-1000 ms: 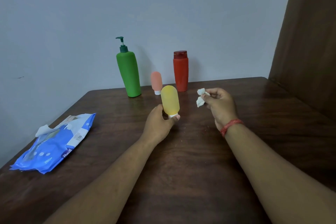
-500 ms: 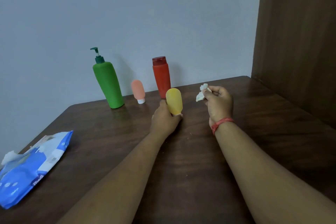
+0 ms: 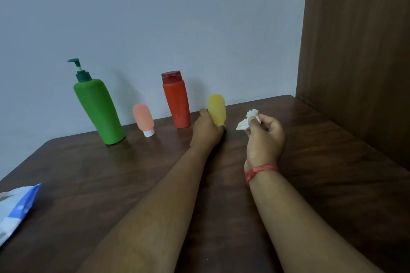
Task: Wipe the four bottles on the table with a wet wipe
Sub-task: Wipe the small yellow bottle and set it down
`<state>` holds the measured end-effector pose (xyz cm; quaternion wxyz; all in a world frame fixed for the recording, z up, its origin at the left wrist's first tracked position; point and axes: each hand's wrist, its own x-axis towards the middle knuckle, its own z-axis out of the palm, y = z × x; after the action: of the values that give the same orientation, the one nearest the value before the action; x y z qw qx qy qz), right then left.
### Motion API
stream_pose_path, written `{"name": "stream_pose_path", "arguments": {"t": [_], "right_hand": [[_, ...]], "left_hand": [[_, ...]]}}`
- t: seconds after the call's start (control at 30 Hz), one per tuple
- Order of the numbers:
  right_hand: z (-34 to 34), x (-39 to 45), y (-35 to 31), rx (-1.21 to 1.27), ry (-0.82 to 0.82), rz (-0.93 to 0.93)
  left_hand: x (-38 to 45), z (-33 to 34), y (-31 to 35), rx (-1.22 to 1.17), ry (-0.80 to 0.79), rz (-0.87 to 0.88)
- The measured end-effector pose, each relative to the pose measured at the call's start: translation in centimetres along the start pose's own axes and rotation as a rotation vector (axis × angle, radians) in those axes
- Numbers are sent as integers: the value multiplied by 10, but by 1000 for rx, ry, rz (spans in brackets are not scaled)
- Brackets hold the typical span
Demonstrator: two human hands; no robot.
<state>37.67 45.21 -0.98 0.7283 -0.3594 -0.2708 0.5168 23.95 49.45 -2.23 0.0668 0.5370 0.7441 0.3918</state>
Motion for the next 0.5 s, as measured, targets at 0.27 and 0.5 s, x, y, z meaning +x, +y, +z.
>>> {"name": "stream_pose_path", "arguments": {"t": [0.27, 0.5], "right_hand": [[2, -6, 8, -6, -5, 34], [1, -3, 7, -12, 10, 40]], "left_hand": [[32, 13, -2, -10, 10, -42], [45, 17, -3, -9, 33, -61]]}}
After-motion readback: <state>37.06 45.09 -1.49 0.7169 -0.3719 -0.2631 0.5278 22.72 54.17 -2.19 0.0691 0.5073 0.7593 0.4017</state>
